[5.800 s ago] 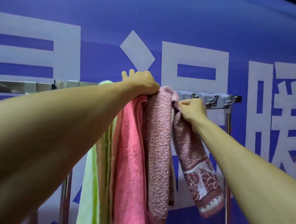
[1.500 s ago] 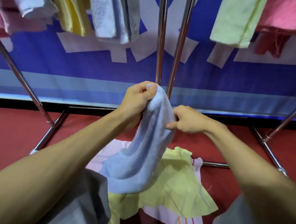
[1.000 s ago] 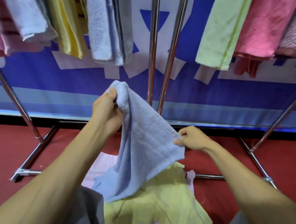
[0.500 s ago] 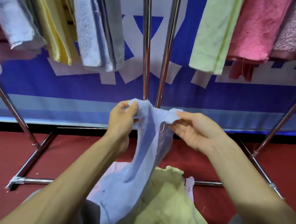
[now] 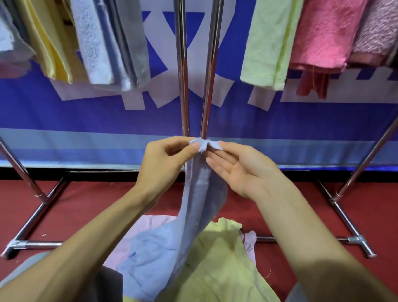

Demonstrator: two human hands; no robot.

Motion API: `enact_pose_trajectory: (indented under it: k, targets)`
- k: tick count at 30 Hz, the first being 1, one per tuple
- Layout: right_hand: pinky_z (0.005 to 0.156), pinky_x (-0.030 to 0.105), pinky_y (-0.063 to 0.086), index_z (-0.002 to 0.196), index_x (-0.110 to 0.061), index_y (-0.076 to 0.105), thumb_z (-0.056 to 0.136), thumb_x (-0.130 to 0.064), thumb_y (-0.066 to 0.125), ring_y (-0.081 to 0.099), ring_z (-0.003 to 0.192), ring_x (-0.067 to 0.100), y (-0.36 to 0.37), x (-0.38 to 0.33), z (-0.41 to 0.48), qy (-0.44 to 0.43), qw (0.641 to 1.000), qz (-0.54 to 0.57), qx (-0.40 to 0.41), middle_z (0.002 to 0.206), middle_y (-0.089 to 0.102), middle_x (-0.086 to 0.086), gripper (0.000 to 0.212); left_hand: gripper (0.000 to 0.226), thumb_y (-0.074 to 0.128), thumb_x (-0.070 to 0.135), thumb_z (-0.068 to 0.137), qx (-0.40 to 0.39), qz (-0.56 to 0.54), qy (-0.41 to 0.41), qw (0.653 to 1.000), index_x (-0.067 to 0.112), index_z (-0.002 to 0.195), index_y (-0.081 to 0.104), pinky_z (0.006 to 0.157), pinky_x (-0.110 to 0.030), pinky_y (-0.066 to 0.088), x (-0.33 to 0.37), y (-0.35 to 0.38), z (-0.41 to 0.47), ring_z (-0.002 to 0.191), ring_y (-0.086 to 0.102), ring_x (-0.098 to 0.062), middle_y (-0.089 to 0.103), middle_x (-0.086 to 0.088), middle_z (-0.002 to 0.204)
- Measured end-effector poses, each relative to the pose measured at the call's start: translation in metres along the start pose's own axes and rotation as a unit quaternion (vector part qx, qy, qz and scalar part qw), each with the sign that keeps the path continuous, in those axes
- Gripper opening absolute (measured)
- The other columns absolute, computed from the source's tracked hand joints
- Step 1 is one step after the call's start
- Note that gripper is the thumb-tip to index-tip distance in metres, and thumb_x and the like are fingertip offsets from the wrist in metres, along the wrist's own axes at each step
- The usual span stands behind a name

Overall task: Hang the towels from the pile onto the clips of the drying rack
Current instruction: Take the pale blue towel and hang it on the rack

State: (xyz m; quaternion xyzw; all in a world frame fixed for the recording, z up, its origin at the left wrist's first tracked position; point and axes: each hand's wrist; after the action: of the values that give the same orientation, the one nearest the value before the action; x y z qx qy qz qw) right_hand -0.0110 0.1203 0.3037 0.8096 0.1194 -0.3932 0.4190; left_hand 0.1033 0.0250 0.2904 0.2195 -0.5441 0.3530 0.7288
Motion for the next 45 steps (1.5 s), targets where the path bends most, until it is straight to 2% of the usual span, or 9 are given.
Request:
enact_pose_trajectory:
  k: [5,13,16,19,26,29,32,36,45]
  targets:
    - [0.040,0.017,0.030,0.097,-0.011,0.065,0.092,-0.013,0.056,0.066,0.057,0.004,0.000,0.003,0.002,-0.021,0.994,-0.101,0.026,0.083,0.074,-0.001,0.011,0.021,0.075,0.012,0.079,-0.042,0.036,0.036,0.998,0.020,0.098,0.073,0.079,-0.014,0.051,0.000,-0.004,-0.003,0.089,0.068,0.001,0.075,0.012,0.091]
    - [0.039,0.018,0.021,0.090,-0.010,0.065,0.088,-0.016,0.063,0.042,0.043,0.007,-0.001,0.005,0.002,-0.029,0.979,-0.202,0.024,0.083,0.074,0.005,0.007,0.018,0.063,0.014,0.090,0.009,0.138,0.090,0.986,0.031,0.086,0.069,0.079,-0.017,0.051,-0.012,-0.011,0.004,0.082,0.067,0.002,0.073,0.015,0.084]
    - [0.042,0.020,0.027,0.068,-0.010,0.065,0.085,-0.028,0.067,0.039,0.043,0.007,-0.005,0.003,0.005,-0.157,0.895,-0.400,0.117,0.054,0.060,-0.004,0.024,0.017,0.056,0.017,0.094,-0.027,0.197,0.089,0.976,0.028,0.089,0.068,0.080,-0.020,0.050,-0.012,-0.021,0.005,0.083,0.064,0.003,0.071,0.016,0.085]
    - [0.060,0.026,0.041,0.068,-0.012,0.067,0.085,-0.036,0.066,0.054,0.061,0.010,-0.011,0.002,0.017,-0.313,0.797,-0.484,0.178,0.060,0.063,-0.005,0.029,0.018,0.057,0.018,0.094,-0.072,0.214,0.079,0.971,0.030,0.086,0.068,0.078,-0.020,0.049,-0.013,-0.033,0.003,0.080,0.062,0.005,0.070,0.019,0.082]
    - [0.087,0.016,0.047,0.095,-0.011,0.070,0.101,-0.049,0.016,0.064,0.093,0.011,0.002,0.028,0.036,-0.153,0.857,-0.481,-0.103,0.100,0.071,0.006,0.066,0.026,0.064,0.000,0.086,-0.176,0.160,0.028,0.971,0.025,0.088,0.072,0.081,-0.017,0.051,-0.005,-0.051,-0.005,0.082,0.065,0.004,0.074,0.014,0.085]
    - [0.096,0.032,0.045,0.090,-0.007,0.071,0.086,-0.068,0.011,0.061,0.092,0.018,-0.005,0.037,0.040,-0.090,0.854,-0.479,-0.182,0.099,0.068,0.021,0.086,0.018,0.065,-0.001,0.086,-0.185,0.139,0.010,0.973,0.016,0.089,0.073,0.080,-0.017,0.052,0.000,-0.059,-0.009,0.081,0.066,0.000,0.074,0.008,0.083]
    - [0.081,0.048,0.044,0.084,0.003,0.065,0.080,-0.081,0.031,0.049,0.080,0.016,-0.012,0.035,0.039,-0.085,0.803,-0.545,-0.224,0.087,0.061,0.026,0.091,0.018,0.065,-0.003,0.084,-0.159,0.103,-0.016,0.982,0.014,0.086,0.072,0.077,-0.020,0.052,0.001,-0.065,-0.008,0.076,0.064,-0.003,0.073,0.007,0.078]
    - [0.059,0.026,0.031,0.081,0.004,0.068,0.077,-0.040,0.075,0.040,0.066,0.006,-0.015,0.028,0.026,-0.110,0.714,-0.640,-0.262,0.070,0.049,-0.002,0.045,0.024,0.065,-0.004,0.084,-0.080,0.094,-0.019,0.992,0.019,0.080,0.071,0.068,-0.020,0.051,-0.002,-0.066,-0.006,0.069,0.061,-0.004,0.070,0.008,0.070]
    - [0.062,0.024,0.043,0.067,-0.011,0.061,0.088,-0.035,0.064,0.053,0.051,0.011,-0.030,0.018,0.040,-0.231,0.633,-0.733,-0.095,0.053,0.059,0.002,0.032,0.028,0.058,0.004,0.082,0.173,0.138,-0.013,0.975,0.029,0.075,0.070,0.072,-0.028,0.050,-0.016,-0.076,0.012,0.071,0.061,-0.005,0.070,0.009,0.075]
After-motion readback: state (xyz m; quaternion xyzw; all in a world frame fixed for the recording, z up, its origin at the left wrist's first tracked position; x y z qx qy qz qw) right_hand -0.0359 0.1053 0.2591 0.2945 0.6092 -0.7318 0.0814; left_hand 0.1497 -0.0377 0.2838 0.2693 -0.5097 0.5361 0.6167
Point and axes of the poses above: each hand's wrist, its own z-axis towards the middle knuckle, its own y-axis out of the palm, x = y × z
